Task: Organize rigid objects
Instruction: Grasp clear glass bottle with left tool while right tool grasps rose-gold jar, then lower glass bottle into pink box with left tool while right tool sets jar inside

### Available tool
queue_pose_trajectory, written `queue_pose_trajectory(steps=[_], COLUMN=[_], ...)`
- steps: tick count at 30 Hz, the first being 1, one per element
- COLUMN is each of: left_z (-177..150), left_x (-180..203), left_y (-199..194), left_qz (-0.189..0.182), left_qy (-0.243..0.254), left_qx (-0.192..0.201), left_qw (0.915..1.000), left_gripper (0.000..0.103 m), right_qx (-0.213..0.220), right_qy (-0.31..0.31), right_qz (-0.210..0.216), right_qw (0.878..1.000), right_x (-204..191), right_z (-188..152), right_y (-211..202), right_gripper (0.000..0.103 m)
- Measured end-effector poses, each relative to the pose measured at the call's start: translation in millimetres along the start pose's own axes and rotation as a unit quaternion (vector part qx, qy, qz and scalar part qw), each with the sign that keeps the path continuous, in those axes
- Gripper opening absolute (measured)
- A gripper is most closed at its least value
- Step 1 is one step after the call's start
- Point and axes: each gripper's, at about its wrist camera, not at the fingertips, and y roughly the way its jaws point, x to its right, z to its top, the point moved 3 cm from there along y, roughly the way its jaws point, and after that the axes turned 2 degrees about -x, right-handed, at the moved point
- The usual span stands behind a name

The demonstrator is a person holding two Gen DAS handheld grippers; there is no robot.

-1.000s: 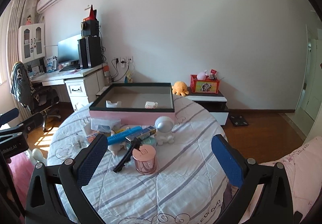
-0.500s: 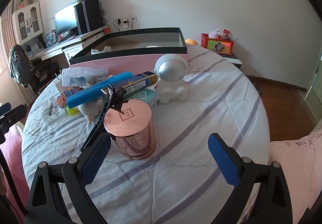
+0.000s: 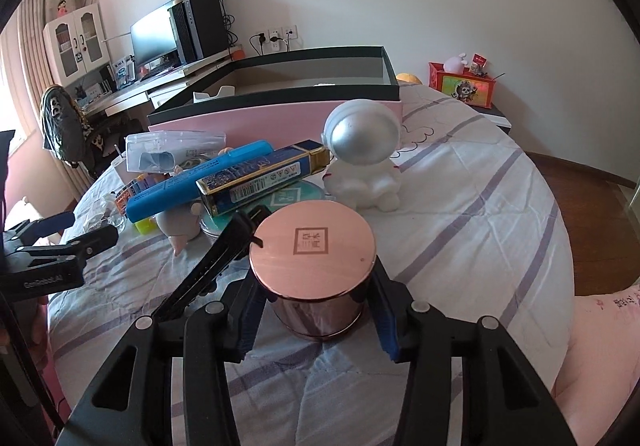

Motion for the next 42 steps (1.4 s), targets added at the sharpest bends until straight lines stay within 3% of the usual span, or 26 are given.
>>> queue_pose_trajectory(steps=[2, 4, 5, 6, 17, 24, 33, 37, 42], left_z=[2, 4, 4, 3, -5, 11, 81, 126, 176], left_x=[-1, 0, 1, 2, 4, 13, 33, 35, 36], left_y=[4, 5, 5, 4, -39, -75, -90, -69, -19], left_qz=[-0.01, -0.02, -0.023, -0.019, -0.035, -0.062, -0.08, -0.068, -0.054], left_qy=[-0.005, 0.001, 0.007, 0.012, 0.028, 0.04, 0.069, 0.077, 0.089], left_qx=[-0.005, 0.0, 0.001, 0.006, 0.044, 0.079, 0.125, 0.124, 0.095], left_qw=[0.9999, 0.9998, 0.9997, 0.9997, 0.998, 0.9942, 0.9864, 0.987, 0.99], left_gripper=[0.095, 0.08, 0.062, 0.061, 0.061, 0.061, 0.061, 0.061, 0.061], right_qx=[0.0, 0.0, 0.0, -0.001, 0.018, 0.045, 0.08, 0.077, 0.041], right_qy=[0.0, -0.002, -0.002, -0.003, -0.007, -0.022, -0.068, -0.085, -0.094], right_qz=[-0.001, -0.002, -0.003, -0.004, -0.022, -0.03, 0.003, 0.01, 0.02], right_qw=[1.0, 1.0, 1.0, 1.0, 1.0, 0.998, 0.994, 0.993, 0.995], right_x=[0, 0, 0, 0, -3, -8, -30, -36, -42], right_z=[1, 2, 2, 2, 6, 18, 81, 120, 168], right_y=[0, 0, 0, 0, -25, -49, -56, -31, 26], right_gripper=[0.049, 0.049, 0.049, 0.049, 0.049, 0.049, 0.049, 0.049, 0.049])
